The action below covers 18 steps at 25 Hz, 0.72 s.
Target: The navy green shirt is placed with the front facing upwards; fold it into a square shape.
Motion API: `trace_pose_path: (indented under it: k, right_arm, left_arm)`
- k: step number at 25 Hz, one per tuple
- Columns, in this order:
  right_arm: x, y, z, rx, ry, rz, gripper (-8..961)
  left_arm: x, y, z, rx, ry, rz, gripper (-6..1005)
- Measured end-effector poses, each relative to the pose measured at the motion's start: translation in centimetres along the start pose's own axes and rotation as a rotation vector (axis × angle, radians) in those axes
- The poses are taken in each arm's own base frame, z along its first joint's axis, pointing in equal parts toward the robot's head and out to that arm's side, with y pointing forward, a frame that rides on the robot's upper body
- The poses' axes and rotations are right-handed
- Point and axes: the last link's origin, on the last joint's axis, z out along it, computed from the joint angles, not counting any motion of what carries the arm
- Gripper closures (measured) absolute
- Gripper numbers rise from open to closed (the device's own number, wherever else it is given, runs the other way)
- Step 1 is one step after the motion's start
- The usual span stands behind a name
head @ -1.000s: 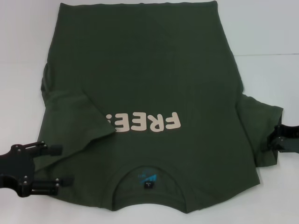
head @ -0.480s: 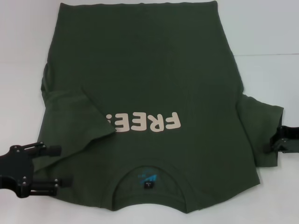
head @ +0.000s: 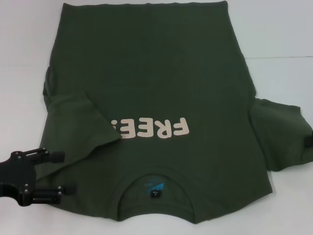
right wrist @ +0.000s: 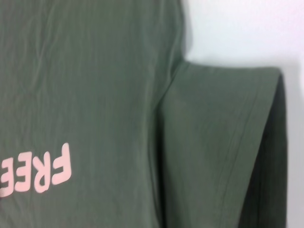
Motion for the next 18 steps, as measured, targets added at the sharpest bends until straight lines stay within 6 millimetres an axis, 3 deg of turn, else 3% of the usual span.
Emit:
trace_pose_path:
  k: [18]
  right_arm:
    - [-1.1,-0.6,-3.8,-0.012,-0.112,-0.003,950]
  left_arm:
    - [-0.1,0.0,0.0,0.004,0.001,-0.004,124]
